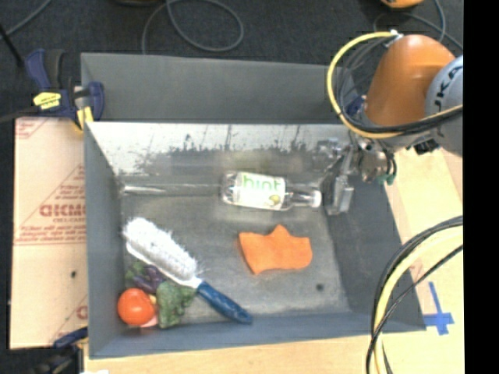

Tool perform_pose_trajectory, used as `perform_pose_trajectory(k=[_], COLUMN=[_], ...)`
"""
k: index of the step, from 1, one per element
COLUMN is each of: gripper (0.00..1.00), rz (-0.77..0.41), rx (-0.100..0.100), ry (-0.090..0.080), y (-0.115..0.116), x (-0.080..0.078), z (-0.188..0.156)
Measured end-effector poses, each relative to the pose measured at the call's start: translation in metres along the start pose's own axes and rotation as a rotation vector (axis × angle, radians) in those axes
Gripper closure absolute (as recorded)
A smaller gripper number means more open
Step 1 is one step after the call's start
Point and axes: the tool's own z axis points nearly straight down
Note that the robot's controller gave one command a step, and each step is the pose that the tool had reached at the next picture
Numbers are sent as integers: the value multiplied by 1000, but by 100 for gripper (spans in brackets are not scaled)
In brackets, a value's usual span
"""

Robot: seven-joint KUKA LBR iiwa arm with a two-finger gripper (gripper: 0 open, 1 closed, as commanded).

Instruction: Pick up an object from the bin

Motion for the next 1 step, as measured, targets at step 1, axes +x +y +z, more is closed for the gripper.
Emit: perform_pose_trajectory(k=[1], gripper=[0], rz=[0], rx=[0], ry=[0], y=[0], x=[0], z=[0])
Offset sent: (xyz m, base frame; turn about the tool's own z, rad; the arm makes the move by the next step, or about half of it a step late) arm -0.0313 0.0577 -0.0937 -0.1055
